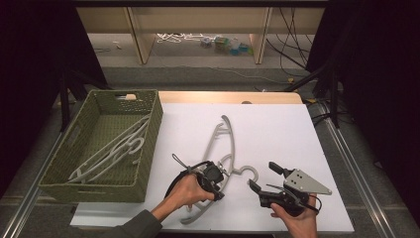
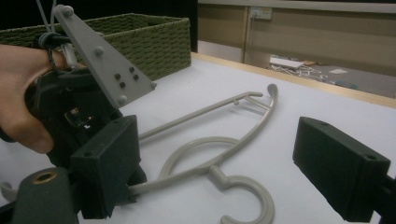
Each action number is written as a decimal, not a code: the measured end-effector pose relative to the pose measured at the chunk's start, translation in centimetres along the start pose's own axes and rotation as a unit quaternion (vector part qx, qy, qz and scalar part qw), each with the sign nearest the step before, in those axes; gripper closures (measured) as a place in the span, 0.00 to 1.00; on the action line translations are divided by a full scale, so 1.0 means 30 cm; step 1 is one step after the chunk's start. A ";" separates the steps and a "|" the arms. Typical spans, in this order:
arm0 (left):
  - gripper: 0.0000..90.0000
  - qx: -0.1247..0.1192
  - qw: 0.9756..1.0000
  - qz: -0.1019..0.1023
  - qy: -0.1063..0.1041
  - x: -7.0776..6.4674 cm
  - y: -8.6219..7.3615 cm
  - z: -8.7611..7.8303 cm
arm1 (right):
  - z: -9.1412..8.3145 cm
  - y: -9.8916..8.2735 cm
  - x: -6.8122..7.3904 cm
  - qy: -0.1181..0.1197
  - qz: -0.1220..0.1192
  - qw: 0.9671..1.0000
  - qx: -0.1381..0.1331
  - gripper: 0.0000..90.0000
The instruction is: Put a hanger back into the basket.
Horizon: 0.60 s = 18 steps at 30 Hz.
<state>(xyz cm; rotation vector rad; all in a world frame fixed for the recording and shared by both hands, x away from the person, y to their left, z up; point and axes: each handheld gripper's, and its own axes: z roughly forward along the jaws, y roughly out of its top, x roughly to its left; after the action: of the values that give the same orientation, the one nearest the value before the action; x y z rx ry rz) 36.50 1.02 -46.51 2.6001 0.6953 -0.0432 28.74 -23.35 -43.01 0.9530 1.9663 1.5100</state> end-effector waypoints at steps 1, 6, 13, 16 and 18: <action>0.79 0.004 1.000 0.000 -0.001 0.005 -0.001 -0.003 | 0.001 0.000 0.000 0.001 0.000 1.000 -0.001 0.17; 0.84 0.018 1.000 0.005 0.002 0.022 -0.006 -0.011 | 0.001 0.000 0.000 -0.001 0.000 1.000 0.000 0.17; 0.85 0.025 1.000 -0.016 -0.004 0.033 0.000 -0.011 | 0.002 -0.001 0.001 -0.002 0.000 1.000 0.000 0.17; 0.84 0.031 0.999 -0.022 -0.008 0.037 0.004 -0.011 | 0.003 -0.001 0.002 -0.003 0.000 1.000 0.000 0.17; 0.84 0.042 0.999 -0.017 -0.008 0.041 0.010 -0.012 | 0.003 -0.001 0.002 -0.002 0.000 1.000 0.000 0.17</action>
<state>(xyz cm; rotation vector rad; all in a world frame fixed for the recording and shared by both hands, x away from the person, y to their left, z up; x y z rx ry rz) 37.67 1.52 -46.24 2.6645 0.7483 -0.1061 28.76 -23.25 -43.07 0.9549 1.9639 1.5080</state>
